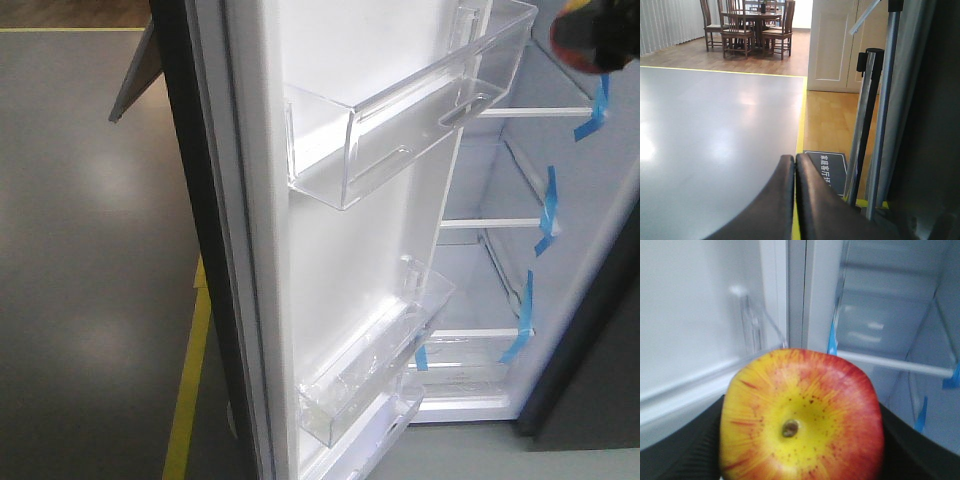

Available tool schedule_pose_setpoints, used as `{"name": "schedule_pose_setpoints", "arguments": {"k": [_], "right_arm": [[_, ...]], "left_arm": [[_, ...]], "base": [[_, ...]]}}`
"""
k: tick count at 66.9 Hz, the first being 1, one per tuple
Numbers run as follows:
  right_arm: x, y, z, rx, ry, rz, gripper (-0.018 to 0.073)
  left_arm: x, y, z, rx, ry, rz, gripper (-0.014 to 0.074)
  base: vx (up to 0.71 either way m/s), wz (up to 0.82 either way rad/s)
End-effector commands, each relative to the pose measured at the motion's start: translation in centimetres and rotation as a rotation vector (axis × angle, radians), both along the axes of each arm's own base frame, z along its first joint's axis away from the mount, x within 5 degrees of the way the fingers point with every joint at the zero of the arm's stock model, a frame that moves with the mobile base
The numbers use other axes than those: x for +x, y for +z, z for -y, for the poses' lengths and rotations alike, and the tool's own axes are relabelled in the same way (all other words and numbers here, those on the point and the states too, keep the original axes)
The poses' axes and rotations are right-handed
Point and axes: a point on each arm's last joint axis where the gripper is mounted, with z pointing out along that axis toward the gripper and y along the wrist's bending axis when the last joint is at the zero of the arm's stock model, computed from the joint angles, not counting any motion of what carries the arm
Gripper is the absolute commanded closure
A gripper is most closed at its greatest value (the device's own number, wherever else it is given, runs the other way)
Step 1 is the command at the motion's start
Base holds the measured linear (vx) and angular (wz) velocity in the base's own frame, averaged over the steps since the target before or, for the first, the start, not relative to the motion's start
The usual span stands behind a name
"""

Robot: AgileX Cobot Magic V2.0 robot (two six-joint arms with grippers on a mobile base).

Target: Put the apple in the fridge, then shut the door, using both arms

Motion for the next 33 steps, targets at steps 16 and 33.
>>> {"name": "schedule_pose_setpoints", "arguments": {"k": [16,33], "right_arm": [[-4.9,7.6,-2.0,0.205,0.212,0.305,0.0409],[-1.2,8.1,-4.1,0.223,0.485,0.301,0.0409]], "left_arm": [[0.0,-0.2,0.1,-0.001,-0.009,0.062,0.0602],[0.0,-0.2,0.1,-0.001,-0.009,0.062,0.0602]], "base": [[0.00,0.00],[0.00,0.00]]}}
